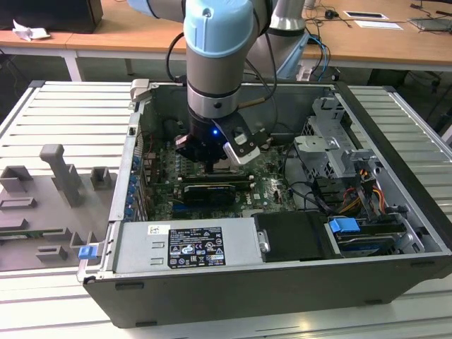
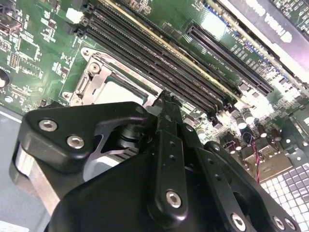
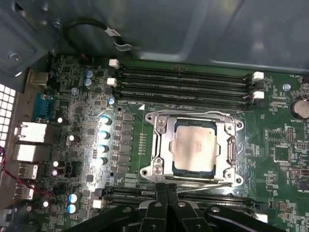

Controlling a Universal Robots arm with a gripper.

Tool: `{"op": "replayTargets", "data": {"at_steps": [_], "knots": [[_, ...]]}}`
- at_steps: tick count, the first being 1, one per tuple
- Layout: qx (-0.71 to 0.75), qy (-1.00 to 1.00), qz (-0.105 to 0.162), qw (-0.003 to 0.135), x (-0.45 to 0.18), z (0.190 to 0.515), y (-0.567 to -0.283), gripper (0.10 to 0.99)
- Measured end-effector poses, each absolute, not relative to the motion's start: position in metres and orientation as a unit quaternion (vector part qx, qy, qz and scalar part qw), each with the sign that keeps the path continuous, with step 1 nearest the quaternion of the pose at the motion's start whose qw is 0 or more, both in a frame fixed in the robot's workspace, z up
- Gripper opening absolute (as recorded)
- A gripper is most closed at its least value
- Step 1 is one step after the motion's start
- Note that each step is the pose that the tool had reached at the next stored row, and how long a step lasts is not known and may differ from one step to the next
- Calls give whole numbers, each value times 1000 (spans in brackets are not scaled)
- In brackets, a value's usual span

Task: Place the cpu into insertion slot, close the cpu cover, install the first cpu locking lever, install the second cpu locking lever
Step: 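Install the second cpu locking lever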

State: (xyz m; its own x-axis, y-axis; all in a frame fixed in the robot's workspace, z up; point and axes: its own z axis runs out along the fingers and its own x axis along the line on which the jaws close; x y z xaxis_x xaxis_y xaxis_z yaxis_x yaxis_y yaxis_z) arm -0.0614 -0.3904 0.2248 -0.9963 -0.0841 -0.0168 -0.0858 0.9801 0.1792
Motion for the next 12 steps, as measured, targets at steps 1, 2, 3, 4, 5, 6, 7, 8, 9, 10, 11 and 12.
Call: {"op": "replayTargets", "data": {"at_steps": [1, 2, 3, 4, 5, 6, 7, 8, 9, 10, 11, 12], "knots": [[-43, 995, 91, 5, -62, 225, -390, 106], [-43, 995, 91, 5, -62, 225, -390, 106], [-43, 995, 91, 5, -62, 225, -390, 106], [-43, 995, 91, 5, -62, 225, -390, 106], [-43, 995, 91, 5, -62, 225, -390, 106], [-43, 995, 91, 5, -62, 225, -390, 106], [-43, 995, 91, 5, -62, 225, -390, 106], [-43, 995, 91, 5, -62, 225, -390, 106], [-43, 995, 91, 5, -62, 225, -390, 106], [-43, 995, 91, 5, -62, 225, -390, 106], [-43, 995, 91, 5, -62, 225, -390, 106], [-43, 995, 91, 5, -62, 225, -390, 106]]}}
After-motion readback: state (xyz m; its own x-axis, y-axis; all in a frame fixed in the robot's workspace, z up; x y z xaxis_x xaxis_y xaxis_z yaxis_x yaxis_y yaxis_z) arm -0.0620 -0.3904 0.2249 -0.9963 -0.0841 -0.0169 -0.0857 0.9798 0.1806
